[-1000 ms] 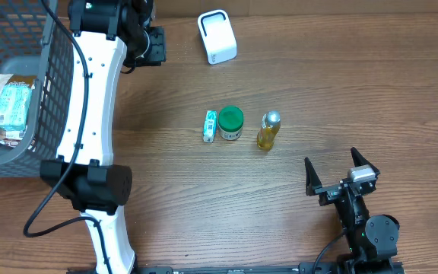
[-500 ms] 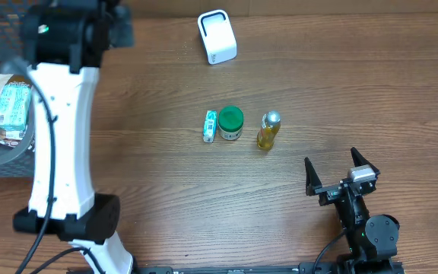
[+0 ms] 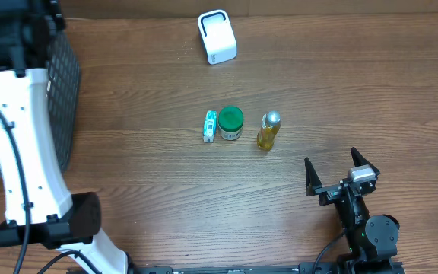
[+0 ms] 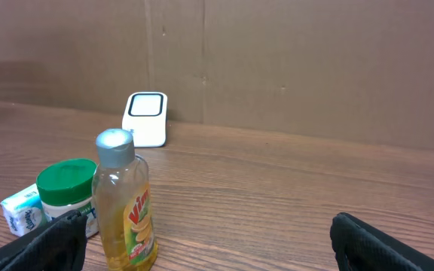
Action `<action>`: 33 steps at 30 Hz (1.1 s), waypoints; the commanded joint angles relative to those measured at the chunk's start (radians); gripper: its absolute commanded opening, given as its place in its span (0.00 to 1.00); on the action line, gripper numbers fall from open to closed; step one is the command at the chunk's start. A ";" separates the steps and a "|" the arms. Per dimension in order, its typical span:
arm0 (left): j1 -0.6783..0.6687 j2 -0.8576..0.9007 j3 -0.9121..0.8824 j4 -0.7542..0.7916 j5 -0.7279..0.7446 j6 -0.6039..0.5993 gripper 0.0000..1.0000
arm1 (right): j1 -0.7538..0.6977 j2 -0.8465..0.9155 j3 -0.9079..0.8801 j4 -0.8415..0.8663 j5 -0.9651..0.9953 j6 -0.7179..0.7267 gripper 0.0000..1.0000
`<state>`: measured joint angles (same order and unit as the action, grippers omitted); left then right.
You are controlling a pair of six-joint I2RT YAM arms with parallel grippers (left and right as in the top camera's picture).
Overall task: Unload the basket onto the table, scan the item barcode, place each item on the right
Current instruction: 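Reach the left gripper back into the grey basket toward the PanTree pack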
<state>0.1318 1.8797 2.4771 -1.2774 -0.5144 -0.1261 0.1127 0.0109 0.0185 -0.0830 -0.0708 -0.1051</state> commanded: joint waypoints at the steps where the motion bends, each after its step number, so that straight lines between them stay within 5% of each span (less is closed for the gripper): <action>1: 0.109 0.024 0.010 0.002 0.113 0.065 0.87 | -0.003 -0.008 -0.010 0.003 0.005 -0.001 1.00; 8: 0.315 0.131 0.005 -0.015 0.273 0.158 0.87 | -0.003 -0.008 -0.010 0.003 0.005 -0.001 1.00; 17: 0.401 0.350 -0.002 -0.072 0.403 0.264 0.91 | -0.003 -0.008 -0.010 0.003 0.005 -0.001 1.00; 22: 0.394 0.465 -0.002 -0.085 0.399 0.288 1.00 | -0.003 -0.008 -0.010 0.003 0.005 -0.001 1.00; 33: 0.393 0.592 -0.002 -0.063 0.293 0.307 1.00 | -0.003 -0.008 -0.010 0.003 0.005 -0.001 1.00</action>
<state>0.5301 2.4489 2.4737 -1.3495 -0.1783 0.1608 0.1127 0.0109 0.0185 -0.0834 -0.0708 -0.1047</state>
